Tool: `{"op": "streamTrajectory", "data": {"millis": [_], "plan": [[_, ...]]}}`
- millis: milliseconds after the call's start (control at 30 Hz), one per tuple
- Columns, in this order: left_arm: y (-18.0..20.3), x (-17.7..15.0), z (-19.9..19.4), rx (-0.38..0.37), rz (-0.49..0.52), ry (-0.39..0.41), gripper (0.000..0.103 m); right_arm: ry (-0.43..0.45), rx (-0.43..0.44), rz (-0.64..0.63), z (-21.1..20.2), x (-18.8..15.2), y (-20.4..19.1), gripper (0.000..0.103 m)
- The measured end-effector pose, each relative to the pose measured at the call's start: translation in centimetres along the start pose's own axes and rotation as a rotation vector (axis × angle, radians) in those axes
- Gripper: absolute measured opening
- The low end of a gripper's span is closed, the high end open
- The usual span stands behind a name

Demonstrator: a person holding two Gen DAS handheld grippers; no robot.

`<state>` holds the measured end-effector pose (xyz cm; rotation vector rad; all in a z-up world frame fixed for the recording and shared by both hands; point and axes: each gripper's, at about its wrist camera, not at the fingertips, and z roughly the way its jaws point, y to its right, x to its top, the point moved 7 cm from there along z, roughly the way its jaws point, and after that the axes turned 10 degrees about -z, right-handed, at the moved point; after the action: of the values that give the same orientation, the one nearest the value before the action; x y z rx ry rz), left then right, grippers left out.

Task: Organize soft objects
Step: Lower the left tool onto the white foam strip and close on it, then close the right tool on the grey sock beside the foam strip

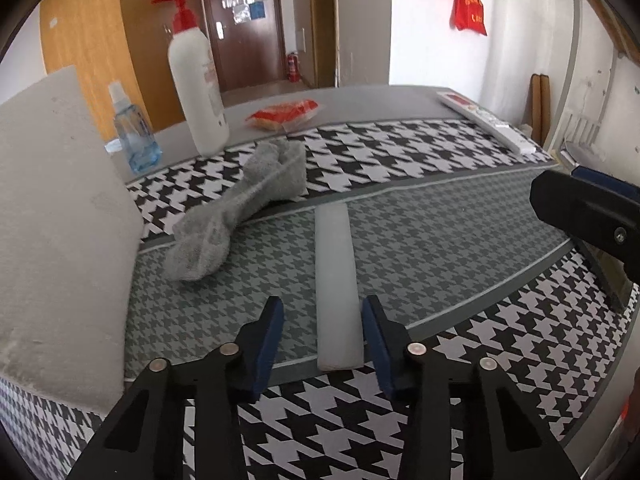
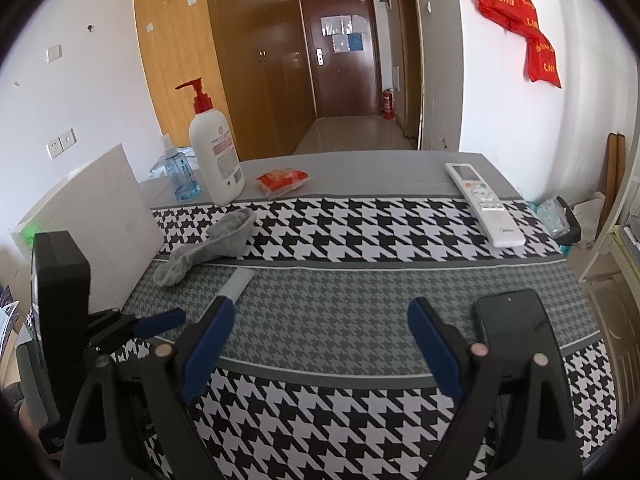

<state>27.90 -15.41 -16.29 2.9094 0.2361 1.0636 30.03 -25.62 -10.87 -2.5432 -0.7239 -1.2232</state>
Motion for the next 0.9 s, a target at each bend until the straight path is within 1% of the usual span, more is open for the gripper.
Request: {"op": "streamTrajectory", "data": {"millis": [67,167,233,333,667,900], "plan": [[0.2,0.0,0.0,0.005,0.009,0.001,0.038,-0.001,0.004,-0.007,0.1,0.1,-0.1,0.091],[0.7,-0.1,-0.1,-0.016,0.02,-0.004,0.023,0.002,0.02,-0.017,0.3,0.3,-0.3,0.091],[0.9,-0.1,-0.1,0.0,0.031,0.003,0.02,0.001,0.029,-0.022,0.4,0.5,-0.4,0.091],[0.8,-0.1,-0.3,-0.006,0.029,0.011,0.017,-0.003,0.037,-0.027,0.7,0.6,-0.5,0.091],[0.2,0.4,-1.8,-0.015,0.039,0.066,0.015,-0.016,0.073,-0.073,1.9,1.7,-2.3,0.091],[-0.9,0.7,-2.3,-0.023,0.006,0.079,0.014,-0.021,0.099,-0.102,2.8,2.6,-3.6,0.091]]}}
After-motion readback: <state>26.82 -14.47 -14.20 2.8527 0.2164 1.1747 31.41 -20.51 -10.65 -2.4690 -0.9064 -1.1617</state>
